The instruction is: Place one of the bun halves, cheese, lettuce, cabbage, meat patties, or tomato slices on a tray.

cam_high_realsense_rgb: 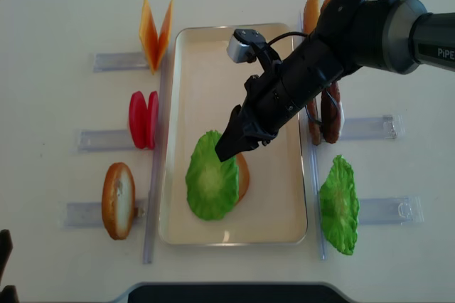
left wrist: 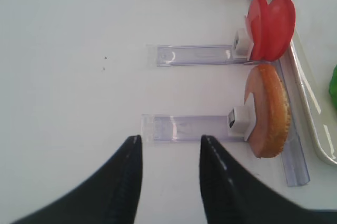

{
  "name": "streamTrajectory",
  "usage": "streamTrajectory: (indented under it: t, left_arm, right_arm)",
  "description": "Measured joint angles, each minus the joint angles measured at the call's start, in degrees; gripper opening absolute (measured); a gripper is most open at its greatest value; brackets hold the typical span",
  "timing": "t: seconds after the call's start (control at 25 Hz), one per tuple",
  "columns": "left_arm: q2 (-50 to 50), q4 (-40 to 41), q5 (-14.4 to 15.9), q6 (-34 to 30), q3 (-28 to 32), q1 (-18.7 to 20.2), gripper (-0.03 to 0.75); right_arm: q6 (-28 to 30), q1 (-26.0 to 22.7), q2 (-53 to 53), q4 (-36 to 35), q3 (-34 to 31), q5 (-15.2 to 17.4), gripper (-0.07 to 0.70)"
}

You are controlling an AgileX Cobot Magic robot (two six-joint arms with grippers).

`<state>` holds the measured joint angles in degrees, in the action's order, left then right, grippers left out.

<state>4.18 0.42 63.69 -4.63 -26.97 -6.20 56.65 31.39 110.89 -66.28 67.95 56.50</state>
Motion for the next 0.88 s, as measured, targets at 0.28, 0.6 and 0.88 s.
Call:
streamTrajectory:
  t: [0.28,0.6,0.88]
  left_arm:
    - [0.00,0.00,0.00,0.00,0.00,0.00,0.282]
    - [0.00,0.00,0.00,0.00,0.00,0.00,0.282]
    - [0.00,0.00,0.00,0.00,0.00,0.00,0.282]
  right_arm:
    - [-6.23,0.00,0.00,10.19,0.00,-2.84,0.275]
    - [-10.52,0.00,-0.12,14.71,0.00,-4.53,0.275]
    - [-11.52,0.00,-4.68,16.42,0.00,-6.78,0.275]
